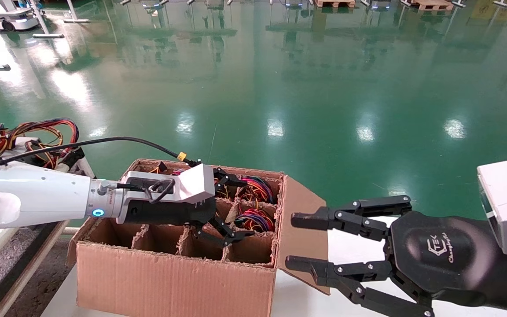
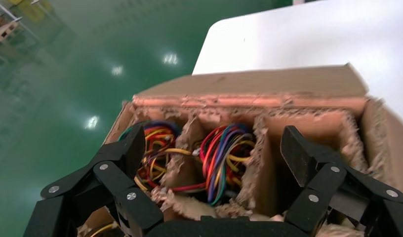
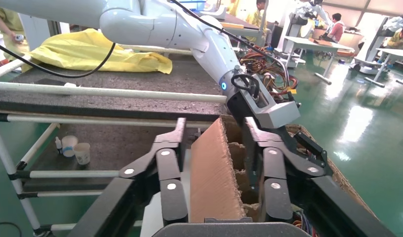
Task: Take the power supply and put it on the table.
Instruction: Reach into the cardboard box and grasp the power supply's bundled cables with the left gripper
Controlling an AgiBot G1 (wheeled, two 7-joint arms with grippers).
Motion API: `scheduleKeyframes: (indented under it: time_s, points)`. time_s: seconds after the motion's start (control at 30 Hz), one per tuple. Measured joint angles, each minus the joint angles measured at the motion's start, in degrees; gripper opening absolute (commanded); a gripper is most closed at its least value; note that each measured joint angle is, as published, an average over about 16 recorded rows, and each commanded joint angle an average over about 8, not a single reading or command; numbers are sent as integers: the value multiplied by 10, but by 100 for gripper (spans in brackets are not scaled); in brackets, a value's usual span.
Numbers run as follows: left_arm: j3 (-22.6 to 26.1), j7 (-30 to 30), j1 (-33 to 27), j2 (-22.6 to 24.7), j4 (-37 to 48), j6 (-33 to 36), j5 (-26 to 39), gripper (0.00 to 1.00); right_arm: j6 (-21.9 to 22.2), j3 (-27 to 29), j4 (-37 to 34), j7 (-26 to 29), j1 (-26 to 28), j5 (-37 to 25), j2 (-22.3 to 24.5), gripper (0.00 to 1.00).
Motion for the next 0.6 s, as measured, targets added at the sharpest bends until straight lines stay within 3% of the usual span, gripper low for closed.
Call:
scheduleKeyframes:
  time_s: [0.1,0.23,0.6]
  points:
    - [1,12,-2,5,16,-11,2,14,0,0,0,0,0,0,0,100]
    - [0,26,-2,11,32,-28,2,1,0,0,0,0,0,0,0,100]
    - [-5,50,2,28,62,-93,-3,0,0,0,0,0,0,0,0,100]
